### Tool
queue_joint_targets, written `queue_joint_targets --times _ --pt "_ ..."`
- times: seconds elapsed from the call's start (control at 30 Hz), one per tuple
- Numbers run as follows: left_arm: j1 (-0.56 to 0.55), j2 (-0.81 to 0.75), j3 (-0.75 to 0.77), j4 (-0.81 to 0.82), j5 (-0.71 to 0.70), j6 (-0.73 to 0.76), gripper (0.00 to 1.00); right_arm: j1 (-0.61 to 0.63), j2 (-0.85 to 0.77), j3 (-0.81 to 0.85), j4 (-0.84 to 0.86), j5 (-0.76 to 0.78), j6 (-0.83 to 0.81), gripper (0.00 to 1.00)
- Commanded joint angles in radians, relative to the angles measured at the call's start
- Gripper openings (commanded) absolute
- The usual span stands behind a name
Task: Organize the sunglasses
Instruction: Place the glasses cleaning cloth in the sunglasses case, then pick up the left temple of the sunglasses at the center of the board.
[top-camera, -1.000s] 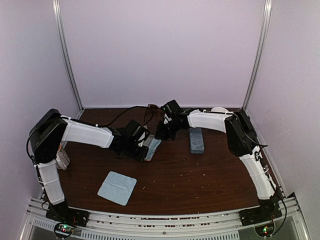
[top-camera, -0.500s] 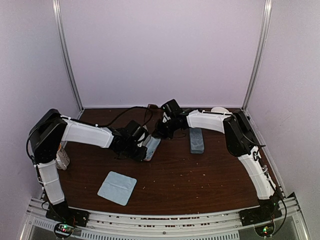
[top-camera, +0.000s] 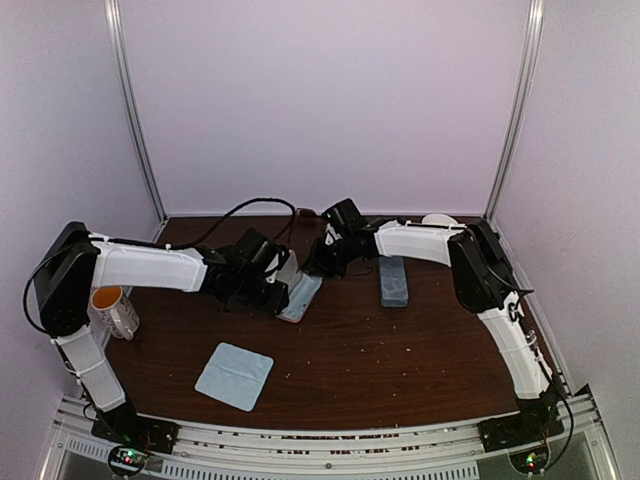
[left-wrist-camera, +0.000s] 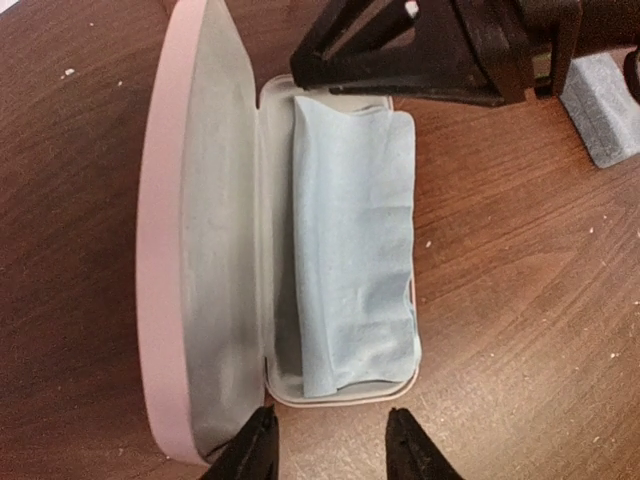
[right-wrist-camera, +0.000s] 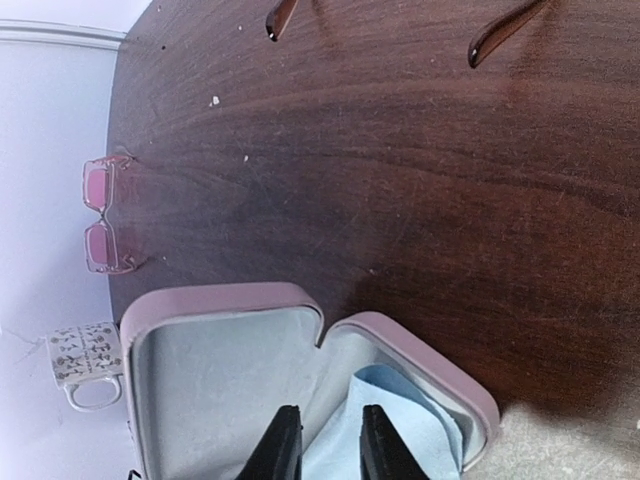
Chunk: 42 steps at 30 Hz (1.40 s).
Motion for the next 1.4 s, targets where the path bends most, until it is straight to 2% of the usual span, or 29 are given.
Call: queue_joint_targets --times 0.0,0.37,0.67,0.97,1.13,1.37 --pt "-0.009 -0.071 -0.013 -0.002 -0.006 0.006 0.41 -0.006 -0.102 -0.052 0.035 0.017 -0.042 0.23" --pt "-0.016 -0.236 0.038 -0.09 -0.079 0.121 0.43 -0.021 -0.309 -0.25 0.067 0.079 -0.13 0.34" --pt "-0.013 -0.277 0.145 -0.181 -0.111 0.248 0.45 -0.025 -0.478 -0.456 0.113 0.134 -0.165 0.39" --pt "0.074 -0.328 0.157 -0.209 -0.126 0.35 0.5 -0.025 -0.561 -0.663 0.235 0.133 -0.109 0.51" --pt "0.165 -0.333 0.157 -0.21 -0.031 0.369 0.54 -0.022 -0.552 -0.726 0.322 0.095 -0.058 0.54" --pt "0.259 -0.306 0.11 -0.088 0.253 0.321 0.5 -0.002 -0.49 -0.714 0.381 0.039 0.0 0.53"
